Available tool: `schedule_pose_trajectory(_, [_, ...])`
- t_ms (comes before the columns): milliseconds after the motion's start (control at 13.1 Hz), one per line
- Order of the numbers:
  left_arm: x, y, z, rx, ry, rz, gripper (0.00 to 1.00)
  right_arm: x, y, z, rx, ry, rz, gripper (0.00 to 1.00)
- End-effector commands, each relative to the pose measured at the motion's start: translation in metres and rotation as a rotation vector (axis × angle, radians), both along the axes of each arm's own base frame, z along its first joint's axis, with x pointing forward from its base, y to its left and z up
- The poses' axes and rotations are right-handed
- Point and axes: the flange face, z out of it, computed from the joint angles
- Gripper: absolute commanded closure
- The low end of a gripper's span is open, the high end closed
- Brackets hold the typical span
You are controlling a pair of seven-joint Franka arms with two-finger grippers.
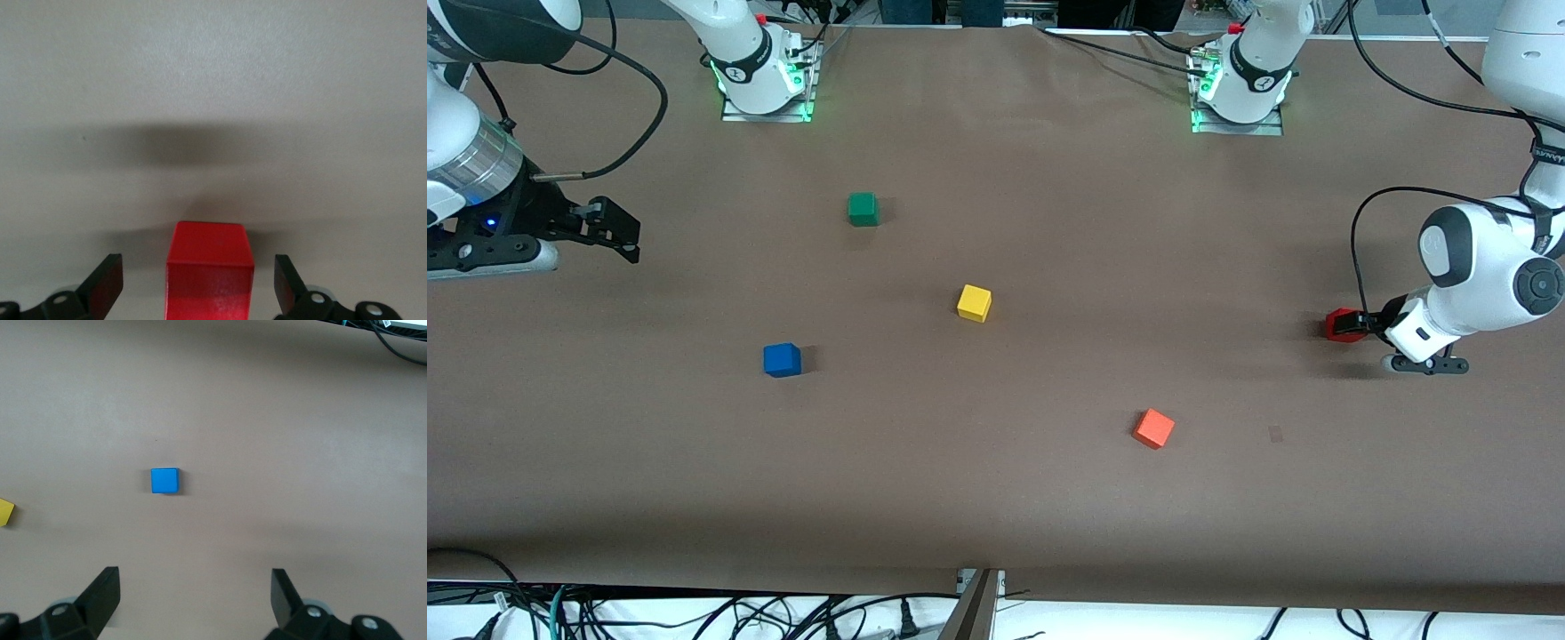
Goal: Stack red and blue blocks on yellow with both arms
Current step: 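Lower the left gripper onto the red cube and close it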
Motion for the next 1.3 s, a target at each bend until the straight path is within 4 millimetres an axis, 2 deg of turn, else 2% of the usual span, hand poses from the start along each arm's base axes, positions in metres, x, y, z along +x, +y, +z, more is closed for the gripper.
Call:
schedule_pose_trajectory(0, [-0.013,-0.003,0.005,-0.005,-0.007,-0.019,0.00,0.001,0.001,0.005,0.006,0.002,-0.002,0.00])
schedule_pose_trajectory(534, [-0.019,-0.005,-0.001,-0.009,0.008,-0.018,0.00,-0.001,0.007,0.011,0.013,-0.008,0.010,0.00])
schedule_pose_trajectory(611, [-0.020,-0.005,-0.001,-0.010,0.013,-0.017,0.13,-0.001,0.008,0.014,0.015,-0.014,0.011,0.00])
schedule_pose_trajectory(687, [-0.020,-0.006,-0.001,-0.011,0.019,-0.017,0.21,-0.001,0.008,0.014,0.015,-0.014,0.011,0.00])
schedule_pose_trajectory(763, [-0.021,-0.006,-0.002,-0.012,0.020,-0.018,0.24,0.003,0.011,0.002,0.014,0.004,0.005,0.00])
schedule_pose_trajectory(840, [-0.021,-0.005,-0.002,-0.012,0.022,-0.019,0.32,0.020,0.019,-0.034,0.004,0.052,0.017,0.00])
schedule_pose_trajectory(916, [-0.021,-0.006,-0.002,-0.012,0.023,-0.021,0.37,0.028,0.031,-0.046,-0.002,0.065,0.036,0.00])
schedule_pose_trajectory(992, [-0.021,-0.006,-0.002,-0.013,0.029,-0.023,0.43,0.029,0.033,-0.046,0.002,0.065,0.039,0.00])
schedule_pose_trajectory(1069, [-0.020,-0.007,0.000,-0.014,0.038,-0.026,0.47,0.031,0.037,-0.055,0.007,0.081,0.047,0.00])
schedule_pose_trajectory(1145, [-0.019,-0.009,0.001,-0.013,0.042,-0.030,0.56,0.030,0.055,-0.059,0.006,0.090,0.072,0.00])
schedule_pose_trajectory(1221, [-0.018,-0.011,0.002,-0.013,0.040,-0.034,0.61,0.028,0.078,-0.073,-0.019,0.107,0.112,0.00])
